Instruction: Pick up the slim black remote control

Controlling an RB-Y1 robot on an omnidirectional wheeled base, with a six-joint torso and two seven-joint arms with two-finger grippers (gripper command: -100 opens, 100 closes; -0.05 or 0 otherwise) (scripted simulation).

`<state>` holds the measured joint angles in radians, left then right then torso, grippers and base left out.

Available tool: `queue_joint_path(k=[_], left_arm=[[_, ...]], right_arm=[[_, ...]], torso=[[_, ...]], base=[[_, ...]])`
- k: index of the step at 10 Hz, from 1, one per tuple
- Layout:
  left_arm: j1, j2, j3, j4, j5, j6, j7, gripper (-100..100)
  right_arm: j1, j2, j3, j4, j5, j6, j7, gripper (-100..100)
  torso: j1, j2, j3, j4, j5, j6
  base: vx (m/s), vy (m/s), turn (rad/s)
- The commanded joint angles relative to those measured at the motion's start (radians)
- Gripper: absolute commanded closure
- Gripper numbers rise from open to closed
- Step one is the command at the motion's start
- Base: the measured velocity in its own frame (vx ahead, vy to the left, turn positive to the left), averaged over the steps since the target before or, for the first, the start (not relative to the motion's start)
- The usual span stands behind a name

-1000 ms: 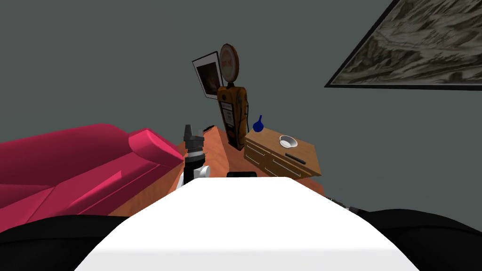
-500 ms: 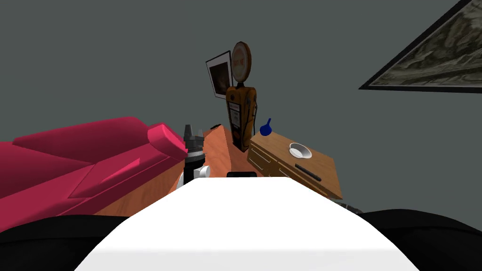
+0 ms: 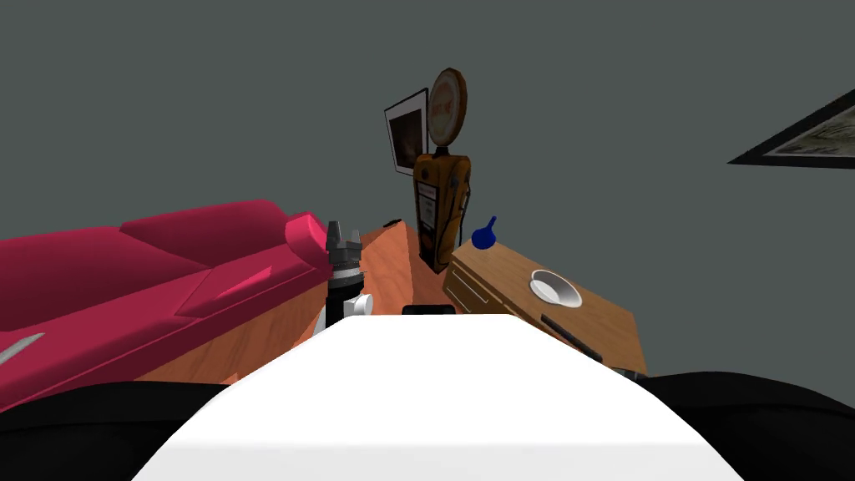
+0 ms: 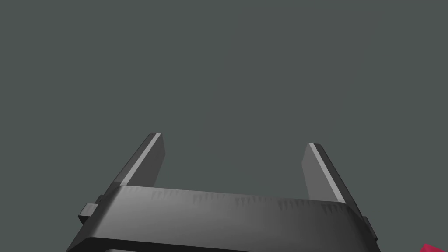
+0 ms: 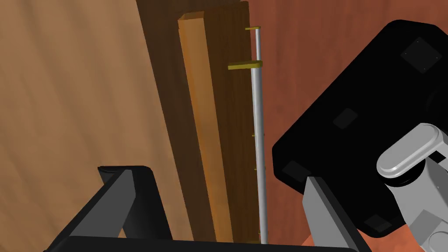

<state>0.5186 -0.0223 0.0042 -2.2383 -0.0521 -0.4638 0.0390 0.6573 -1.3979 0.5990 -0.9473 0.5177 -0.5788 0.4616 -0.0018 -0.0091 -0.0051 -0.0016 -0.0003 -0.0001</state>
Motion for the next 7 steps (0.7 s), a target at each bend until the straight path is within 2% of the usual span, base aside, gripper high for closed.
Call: queue_joint_path(k=[1, 3, 5, 6, 7], left_arm=[[0.000, 0.000, 0.000, 0.000, 0.000, 0.000, 0.000, 0], [0.000, 0.000, 0.000, 0.000, 0.000, 0.000, 0.000, 0], [0.000, 0.000, 0.000, 0.000, 0.000, 0.000, 0.000, 0], [0.000, 0.000, 0.000, 0.000, 0.000, 0.000, 0.000, 0], [0.000, 0.000, 0.000, 0.000, 0.000, 0.000, 0.000, 0]], right_arm=[[-0.018, 0.009, 0.021, 0.038, 0.012, -0.015, -0.017, -100], [-0.032, 0.024, 0.040, 0.070, 0.020, -0.034, -0.033, -100], [-0.042, 0.044, 0.056, 0.089, 0.026, -0.050, -0.046, -100], [-0.037, 0.036, 0.048, 0.085, 0.022, -0.046, -0.040, -100], [-0.039, 0.037, 0.049, 0.087, 0.023, -0.050, -0.040, 0]], torso=[[0.000, 0.000, 0.000, 0.000, 0.000, 0.000], [0.000, 0.001, 0.000, 0.000, 0.000, 0.001], [0.003, 0.004, 0.002, 0.001, 0.000, 0.001], [0.004, 0.006, 0.003, 0.001, 0.001, 0.002], [0.005, 0.008, 0.004, 0.002, 0.001, 0.002]], base=[[0.128, -0.072, 0.339], [0.110, -0.052, 0.213], [0.056, -0.017, 0.150], [0.020, -0.002, 0.018], [0.000, 0.000, 0.000]])
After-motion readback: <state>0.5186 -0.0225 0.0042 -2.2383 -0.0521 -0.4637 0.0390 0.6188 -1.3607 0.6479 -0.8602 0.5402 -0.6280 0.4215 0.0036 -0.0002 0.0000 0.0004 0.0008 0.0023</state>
